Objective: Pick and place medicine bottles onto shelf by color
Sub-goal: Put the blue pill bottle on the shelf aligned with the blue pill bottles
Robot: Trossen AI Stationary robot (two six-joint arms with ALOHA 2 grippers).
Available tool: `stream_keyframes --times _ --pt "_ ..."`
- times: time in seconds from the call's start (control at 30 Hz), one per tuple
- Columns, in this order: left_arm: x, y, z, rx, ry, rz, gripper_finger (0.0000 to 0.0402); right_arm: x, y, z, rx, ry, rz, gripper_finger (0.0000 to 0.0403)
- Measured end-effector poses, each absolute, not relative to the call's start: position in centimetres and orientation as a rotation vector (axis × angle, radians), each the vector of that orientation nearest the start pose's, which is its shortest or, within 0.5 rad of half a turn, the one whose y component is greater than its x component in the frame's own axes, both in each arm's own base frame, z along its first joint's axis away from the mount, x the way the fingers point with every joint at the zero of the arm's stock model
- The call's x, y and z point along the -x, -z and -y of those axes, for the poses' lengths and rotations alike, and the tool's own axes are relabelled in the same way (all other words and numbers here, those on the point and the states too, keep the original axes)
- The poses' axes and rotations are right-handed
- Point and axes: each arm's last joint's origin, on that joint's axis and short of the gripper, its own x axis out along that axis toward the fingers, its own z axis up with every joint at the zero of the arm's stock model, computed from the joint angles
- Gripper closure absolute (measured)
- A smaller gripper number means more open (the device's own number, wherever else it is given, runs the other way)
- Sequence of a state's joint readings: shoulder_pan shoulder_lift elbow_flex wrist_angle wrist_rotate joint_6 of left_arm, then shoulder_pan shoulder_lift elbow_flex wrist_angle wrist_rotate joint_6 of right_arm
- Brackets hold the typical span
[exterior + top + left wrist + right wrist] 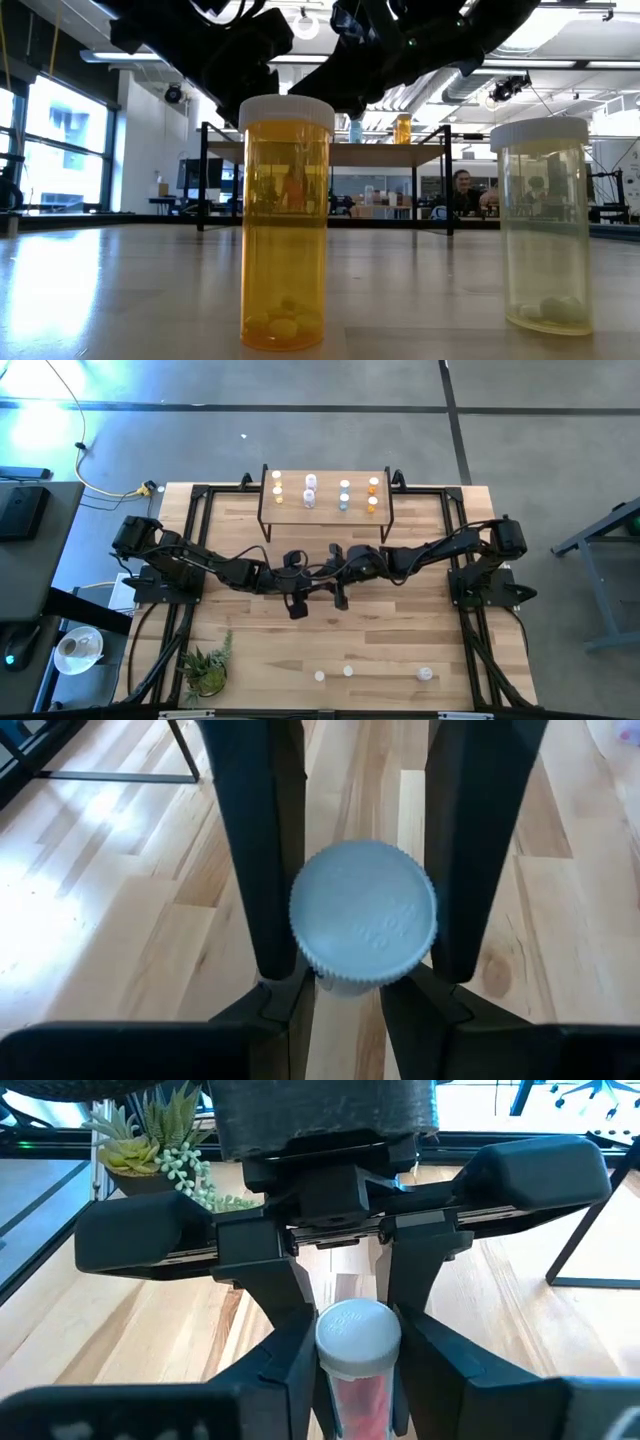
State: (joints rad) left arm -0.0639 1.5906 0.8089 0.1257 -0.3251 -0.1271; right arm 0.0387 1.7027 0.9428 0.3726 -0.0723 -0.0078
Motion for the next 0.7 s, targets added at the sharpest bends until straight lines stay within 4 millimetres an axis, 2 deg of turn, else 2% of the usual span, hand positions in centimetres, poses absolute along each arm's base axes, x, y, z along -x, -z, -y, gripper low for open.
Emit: stream_keyframes --times 0.37,0.57,0.7 --pt "-31.67 -17.93 1.08 -0.005 -0.293 -0.628 0.0301 -36.19 -20.21 -1.43 -0.005 -0.107 -0.408 0.0300" --pt "-31.72 -18.05 1.08 -0.005 -0.297 -0.616 0.0248 -36.10 -19.96 -1.34 0.004 -0.083 -0.429 0.0300" --pt "-31.66 -18.10 0.99 -0.014 -0.318 -0.617 0.0215 -35.63 -20.61 -1.15 0.065 -0.031 -0.441 0.0300"
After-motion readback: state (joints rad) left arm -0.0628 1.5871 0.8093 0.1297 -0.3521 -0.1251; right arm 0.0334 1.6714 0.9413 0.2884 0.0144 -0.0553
